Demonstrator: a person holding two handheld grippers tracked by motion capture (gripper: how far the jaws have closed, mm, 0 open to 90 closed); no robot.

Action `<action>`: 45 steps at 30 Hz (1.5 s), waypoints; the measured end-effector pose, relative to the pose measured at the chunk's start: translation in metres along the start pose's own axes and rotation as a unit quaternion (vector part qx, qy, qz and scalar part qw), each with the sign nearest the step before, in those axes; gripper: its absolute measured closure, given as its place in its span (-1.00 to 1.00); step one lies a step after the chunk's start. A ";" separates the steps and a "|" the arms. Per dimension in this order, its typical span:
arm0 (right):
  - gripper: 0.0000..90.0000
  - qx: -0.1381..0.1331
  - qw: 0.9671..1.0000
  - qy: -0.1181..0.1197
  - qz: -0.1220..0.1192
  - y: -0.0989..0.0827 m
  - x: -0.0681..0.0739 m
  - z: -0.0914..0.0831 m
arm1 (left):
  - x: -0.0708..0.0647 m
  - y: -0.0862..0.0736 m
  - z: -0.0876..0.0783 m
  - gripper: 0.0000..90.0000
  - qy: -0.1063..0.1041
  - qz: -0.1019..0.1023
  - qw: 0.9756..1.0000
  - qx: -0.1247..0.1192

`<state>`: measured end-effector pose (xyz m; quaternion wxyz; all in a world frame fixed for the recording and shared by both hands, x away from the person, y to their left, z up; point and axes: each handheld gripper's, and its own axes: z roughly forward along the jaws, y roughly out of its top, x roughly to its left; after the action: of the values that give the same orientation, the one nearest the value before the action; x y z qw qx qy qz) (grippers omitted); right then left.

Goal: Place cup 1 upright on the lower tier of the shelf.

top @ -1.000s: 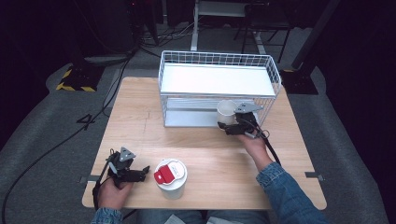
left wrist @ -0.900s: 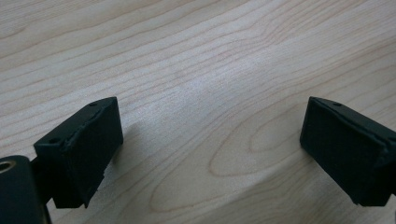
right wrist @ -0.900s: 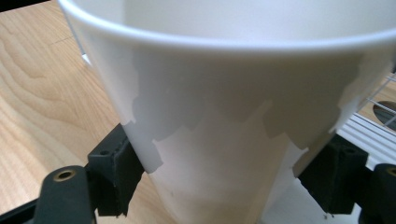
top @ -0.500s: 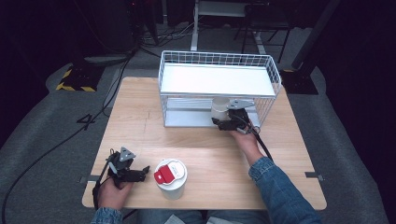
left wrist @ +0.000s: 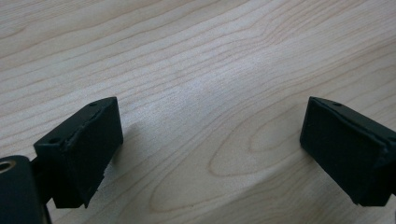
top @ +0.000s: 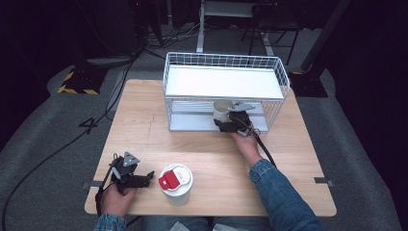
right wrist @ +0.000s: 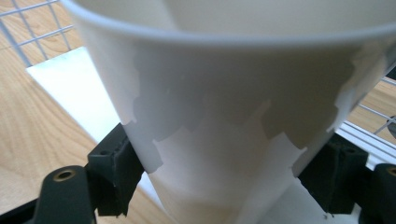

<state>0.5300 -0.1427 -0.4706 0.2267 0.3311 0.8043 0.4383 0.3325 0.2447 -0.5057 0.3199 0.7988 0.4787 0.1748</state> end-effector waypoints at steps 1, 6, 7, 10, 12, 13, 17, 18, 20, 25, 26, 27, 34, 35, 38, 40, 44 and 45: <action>-0.49 0.000 1.000 -0.001 0.004 0.000 -0.001 0.001 | 0.000 0.000 0.000 -0.86 0.000 0.000 1.000 0.000; -0.49 -0.001 1.000 -0.009 0.010 0.000 -0.004 0.010 | 0.000 0.000 0.000 -0.86 -0.001 -0.001 1.000 0.000; -0.49 -0.001 1.000 -0.012 0.012 -0.001 -0.004 0.011 | 0.000 0.000 0.000 -0.86 0.000 0.000 1.000 0.000; -0.49 -0.004 1.000 -0.014 0.016 -0.001 -0.005 0.014 | 0.000 0.000 0.000 -0.86 -0.001 0.000 1.000 0.000; -0.49 -0.005 1.000 -0.013 0.020 -0.001 -0.005 0.015 | 0.000 0.000 0.000 -0.86 -0.001 -0.001 1.000 0.000; -0.49 -0.006 1.000 -0.012 0.023 -0.001 -0.006 0.015 | 0.000 0.000 0.000 -0.86 -0.001 -0.001 1.000 0.000; -0.49 -0.006 0.999 -0.005 0.032 -0.002 -0.008 0.017 | 0.000 0.000 0.000 -0.86 -0.001 -0.001 1.000 0.000; -0.49 -0.005 0.999 -0.003 0.033 -0.002 -0.008 0.018 | 0.000 0.000 0.000 -0.86 0.000 -0.001 1.000 0.000; -0.49 -0.005 0.999 -0.003 0.037 -0.004 -0.008 0.019 | 0.000 0.000 0.000 -0.86 -0.001 -0.001 1.000 0.000; -0.50 -0.006 0.999 -0.002 0.042 -0.004 -0.010 0.020 | 0.000 0.000 0.000 -0.86 0.000 -0.001 1.000 0.000; -0.50 -0.006 0.999 -0.001 0.041 -0.004 -0.010 0.020 | 0.000 0.000 0.000 -0.86 0.000 -0.001 1.000 0.000; -0.51 -0.007 0.999 -0.001 0.042 -0.004 -0.010 0.020 | 0.000 0.000 0.000 -0.86 -0.001 -0.001 1.000 0.000; -0.68 -0.008 0.999 -0.018 0.039 -0.003 -0.010 0.020 | 0.000 0.000 0.000 -0.86 0.000 -0.001 1.000 0.000; -0.68 -0.007 0.999 -0.019 0.037 -0.003 -0.010 0.019 | 0.000 0.000 0.000 -0.86 0.000 -0.001 1.000 0.000; -0.75 -0.004 0.999 -0.019 0.037 -0.003 -0.010 0.017 | 0.000 0.000 0.000 -0.86 0.000 -0.001 1.000 0.000; -0.83 -0.001 0.999 -0.020 0.035 -0.002 -0.009 0.016 | 0.000 0.000 0.000 -0.86 0.000 -0.001 1.000 0.000; -0.91 0.009 0.999 -0.039 0.010 -0.004 -0.002 0.007 | 0.000 0.000 0.000 -0.86 0.000 -0.001 1.000 0.000; -0.91 0.009 0.999 -0.041 0.005 -0.004 0.000 0.005 | 0.000 0.000 0.000 -0.86 -0.001 -0.001 1.000 -0.001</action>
<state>0.5322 -0.1419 -0.4770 0.2544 0.3547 0.7965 0.4183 0.3323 0.2444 -0.5059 0.3208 0.7981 0.4794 0.1742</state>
